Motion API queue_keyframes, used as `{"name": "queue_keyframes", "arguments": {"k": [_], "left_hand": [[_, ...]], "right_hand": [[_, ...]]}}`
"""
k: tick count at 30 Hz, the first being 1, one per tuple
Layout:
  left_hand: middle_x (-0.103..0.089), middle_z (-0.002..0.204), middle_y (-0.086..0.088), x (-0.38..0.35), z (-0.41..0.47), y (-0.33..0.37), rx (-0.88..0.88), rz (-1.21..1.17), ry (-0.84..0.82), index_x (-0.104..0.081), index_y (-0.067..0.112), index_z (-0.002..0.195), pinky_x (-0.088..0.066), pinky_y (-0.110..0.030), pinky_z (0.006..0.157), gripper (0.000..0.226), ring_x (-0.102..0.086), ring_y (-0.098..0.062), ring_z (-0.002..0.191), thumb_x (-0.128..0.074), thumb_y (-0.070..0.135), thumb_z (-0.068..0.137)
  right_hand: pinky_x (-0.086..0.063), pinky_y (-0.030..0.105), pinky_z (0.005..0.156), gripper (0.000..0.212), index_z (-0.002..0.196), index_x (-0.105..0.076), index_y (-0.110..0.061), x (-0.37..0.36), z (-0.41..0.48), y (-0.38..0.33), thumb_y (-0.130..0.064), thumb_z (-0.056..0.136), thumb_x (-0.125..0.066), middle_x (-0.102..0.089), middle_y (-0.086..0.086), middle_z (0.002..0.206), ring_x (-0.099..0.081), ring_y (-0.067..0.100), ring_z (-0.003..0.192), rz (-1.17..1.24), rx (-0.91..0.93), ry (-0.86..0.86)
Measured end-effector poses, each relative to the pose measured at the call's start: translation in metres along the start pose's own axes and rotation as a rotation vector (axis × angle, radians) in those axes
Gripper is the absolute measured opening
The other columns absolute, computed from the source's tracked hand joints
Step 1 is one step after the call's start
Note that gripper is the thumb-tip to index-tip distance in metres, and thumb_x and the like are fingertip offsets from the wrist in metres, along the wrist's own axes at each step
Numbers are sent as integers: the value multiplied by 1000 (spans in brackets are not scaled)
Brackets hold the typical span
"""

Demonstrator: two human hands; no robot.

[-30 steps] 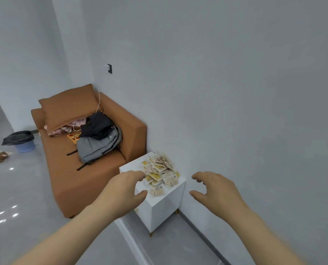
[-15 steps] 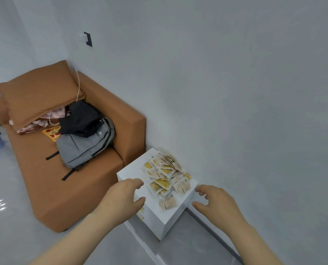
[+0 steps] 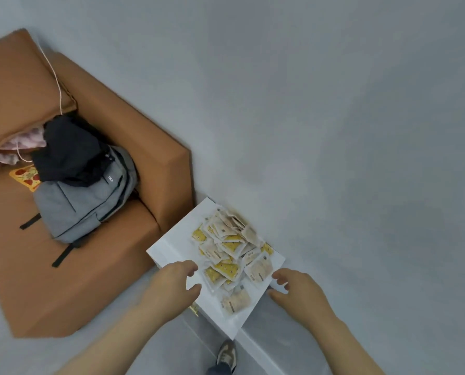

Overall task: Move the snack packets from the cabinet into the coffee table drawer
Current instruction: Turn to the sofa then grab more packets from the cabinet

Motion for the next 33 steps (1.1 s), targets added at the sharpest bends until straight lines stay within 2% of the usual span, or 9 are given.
{"name": "queue_keyframes", "arguments": {"k": [7,15,20,24,29,33], "left_hand": [[-61,122,9,-22,78,-23,60,-28,-125,-52,21,129,-44,-21,89,43,-56,-9,110,-57,35,89],[-58,125,5,-67,154,-60,102,-29,-302,-51,19,128,-48,-25,88,44,-57,-14,108,-56,39,89],[-52,133,2,-98,186,-82,106,51,-380,-41,18,137,-43,-25,92,54,-52,-16,116,-51,45,91],[-50,132,-4,-118,206,-96,151,22,-352,-41,13,133,-41,-26,91,55,-51,-19,117,-52,48,91],[-50,128,-4,-151,230,-114,129,-9,-302,-40,20,132,-48,-31,89,62,-53,-20,111,-55,57,85],[-46,134,-5,-169,256,-122,109,-41,-222,-37,18,137,-45,-36,96,75,-47,-24,119,-62,58,79]], "right_hand": [[-47,26,84,36,121,-58,-26,-14,78,11,-36,86,-58,-62,-7,115,-58,11,103,26,-105,-76],[-45,23,81,42,128,-53,-24,-71,129,24,-34,88,-59,-60,-4,120,-58,12,104,95,-248,-161],[-46,27,90,42,128,-52,-23,-104,157,30,-35,88,-59,-58,-2,125,-55,15,111,106,-298,-171],[-46,27,92,42,129,-52,-23,-127,180,34,-35,89,-59,-57,-2,126,-55,15,112,112,-304,-171],[-45,25,91,40,128,-53,-25,-156,201,42,-36,90,-59,-58,-5,126,-55,13,111,122,-318,-147],[-44,24,90,39,126,-54,-27,-179,212,52,-37,89,-60,-57,-6,126,-54,12,112,173,-343,-134]]}}
Point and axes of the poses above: each hand's wrist, its own z-axis towards the middle knuckle, its own x-axis out of the back of the hand, y = z × x, the point moved 4 cm from there along z, towards the middle knuckle
